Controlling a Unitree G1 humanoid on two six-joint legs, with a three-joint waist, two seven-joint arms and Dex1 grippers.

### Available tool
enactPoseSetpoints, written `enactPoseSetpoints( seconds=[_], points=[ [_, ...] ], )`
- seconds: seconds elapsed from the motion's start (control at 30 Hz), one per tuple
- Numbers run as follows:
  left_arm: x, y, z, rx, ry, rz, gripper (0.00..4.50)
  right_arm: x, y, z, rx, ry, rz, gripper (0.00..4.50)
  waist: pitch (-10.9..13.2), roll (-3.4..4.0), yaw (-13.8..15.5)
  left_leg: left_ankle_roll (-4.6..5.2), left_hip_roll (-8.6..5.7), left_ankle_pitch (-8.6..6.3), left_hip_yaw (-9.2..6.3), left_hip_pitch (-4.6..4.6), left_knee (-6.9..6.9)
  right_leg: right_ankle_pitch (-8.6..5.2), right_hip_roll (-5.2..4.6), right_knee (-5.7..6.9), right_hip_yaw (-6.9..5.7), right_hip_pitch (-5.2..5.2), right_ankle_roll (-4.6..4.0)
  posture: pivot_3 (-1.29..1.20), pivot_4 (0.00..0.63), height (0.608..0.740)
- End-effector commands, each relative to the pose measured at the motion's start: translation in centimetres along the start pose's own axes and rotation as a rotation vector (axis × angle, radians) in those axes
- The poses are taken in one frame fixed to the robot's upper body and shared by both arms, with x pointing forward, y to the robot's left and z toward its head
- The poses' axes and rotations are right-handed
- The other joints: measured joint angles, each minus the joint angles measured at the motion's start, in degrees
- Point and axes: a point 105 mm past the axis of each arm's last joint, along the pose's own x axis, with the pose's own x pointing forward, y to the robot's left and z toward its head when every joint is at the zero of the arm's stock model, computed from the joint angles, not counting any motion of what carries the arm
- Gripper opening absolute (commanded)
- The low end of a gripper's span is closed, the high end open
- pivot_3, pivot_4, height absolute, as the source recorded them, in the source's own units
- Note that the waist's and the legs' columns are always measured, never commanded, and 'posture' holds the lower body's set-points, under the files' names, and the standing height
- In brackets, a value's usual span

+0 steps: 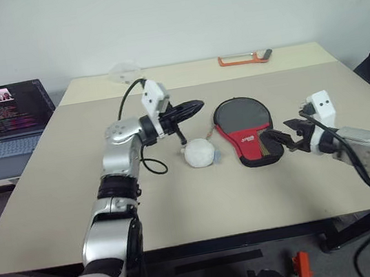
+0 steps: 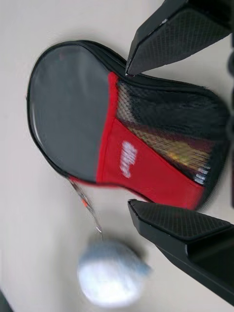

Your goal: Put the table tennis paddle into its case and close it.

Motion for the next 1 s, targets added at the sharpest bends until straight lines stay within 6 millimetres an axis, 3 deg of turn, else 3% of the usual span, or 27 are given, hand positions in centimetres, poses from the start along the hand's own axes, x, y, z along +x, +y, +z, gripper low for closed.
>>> enactPoseSetpoints(
  seconds=[0.03, 0.33, 0.8, 1.0],
  points=[
    [-1.1, 0.3, 1.9, 0.031, -0.036, 0.053, 0.00, 1.7, -1.5, 1.1, -0.030, -0.051, -0.069, 4.45, 0.00, 0.01, -0.02, 0.00, -0.01, 0.00, 0.00, 0.00, 0.00, 0.00, 0.00, 0.02, 0.00, -0.01, 0.00, 0.00, 0.150, 0.740],
    [-1.4, -0.4, 1.9, 0.019, -0.017, 0.081, 0.00, 5.1, -4.0, -1.2, -0.050, 0.052, -0.160, 4.45, -0.01, 0.02, 0.00, -0.11, -0.01, 0.06, -0.03, 0.01, 0.00, 0.01, 0.00, 0.02, -0.03, 0.01, -0.02, 0.00, 0.150, 0.740],
    [-1.3, -0.4, 2.3, 0.040, -0.005, 0.077, 0.00, 4.2, -4.9, -3.1, -0.073, 0.203, -0.069, 4.45, -0.02, 0.04, -0.20, -0.11, 0.00, 0.05, -0.02, 0.01, -0.01, 0.01, 0.01, 0.02, -0.02, 0.00, -0.02, 0.00, 0.150, 0.740],
    [-1.0, -0.5, 2.3, 0.047, 0.001, 0.066, 0.00, 5.5, -4.0, -3.9, -0.071, 0.245, -0.051, 4.45, -0.03, 0.05, -0.38, -0.12, 0.00, 0.06, -0.01, 0.05, -0.01, 0.02, 0.01, 0.04, -0.01, 0.02, -0.03, 0.00, 0.150, 0.740]
  ],
)
